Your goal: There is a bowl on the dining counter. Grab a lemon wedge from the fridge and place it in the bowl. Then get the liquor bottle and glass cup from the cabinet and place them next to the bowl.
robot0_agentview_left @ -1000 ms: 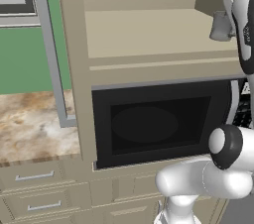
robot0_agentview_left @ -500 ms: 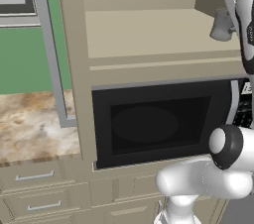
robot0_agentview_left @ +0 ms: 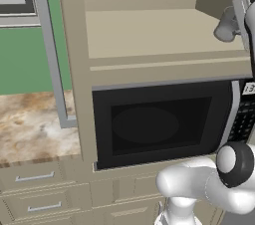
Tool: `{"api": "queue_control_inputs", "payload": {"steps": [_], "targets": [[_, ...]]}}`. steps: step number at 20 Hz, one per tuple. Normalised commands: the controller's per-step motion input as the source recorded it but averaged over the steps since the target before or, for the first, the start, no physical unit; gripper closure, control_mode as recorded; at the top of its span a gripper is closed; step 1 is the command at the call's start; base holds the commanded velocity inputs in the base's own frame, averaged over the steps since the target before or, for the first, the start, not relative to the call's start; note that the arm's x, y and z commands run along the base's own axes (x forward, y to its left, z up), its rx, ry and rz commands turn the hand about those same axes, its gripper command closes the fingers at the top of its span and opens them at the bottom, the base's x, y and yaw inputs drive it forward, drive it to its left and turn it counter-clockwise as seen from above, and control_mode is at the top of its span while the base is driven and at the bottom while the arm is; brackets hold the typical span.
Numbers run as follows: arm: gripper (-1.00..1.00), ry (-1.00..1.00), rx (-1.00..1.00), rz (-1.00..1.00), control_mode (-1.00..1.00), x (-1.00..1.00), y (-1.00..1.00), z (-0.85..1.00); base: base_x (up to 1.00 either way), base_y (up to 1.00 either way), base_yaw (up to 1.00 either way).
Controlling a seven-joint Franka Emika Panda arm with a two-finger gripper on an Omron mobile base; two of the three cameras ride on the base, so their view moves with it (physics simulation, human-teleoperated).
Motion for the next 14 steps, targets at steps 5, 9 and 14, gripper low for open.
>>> {"api": "queue_control_inputs", "payload": {"steps": [5,9,14], "targets": [[1.00,-0.13,0.00,0.00,-1.00,-0.30,0.31,-0.05,0.00,0.00,0.00],[1.00,-0.09,0.01,-0.03,-1.00,-0.55,0.19,0.06,0.00,0.00,0.00],[1.00,-0.06,0.01,-0.07,-1.00,-0.68,0.13,0.05,0.00,0.00,0.00]]}}
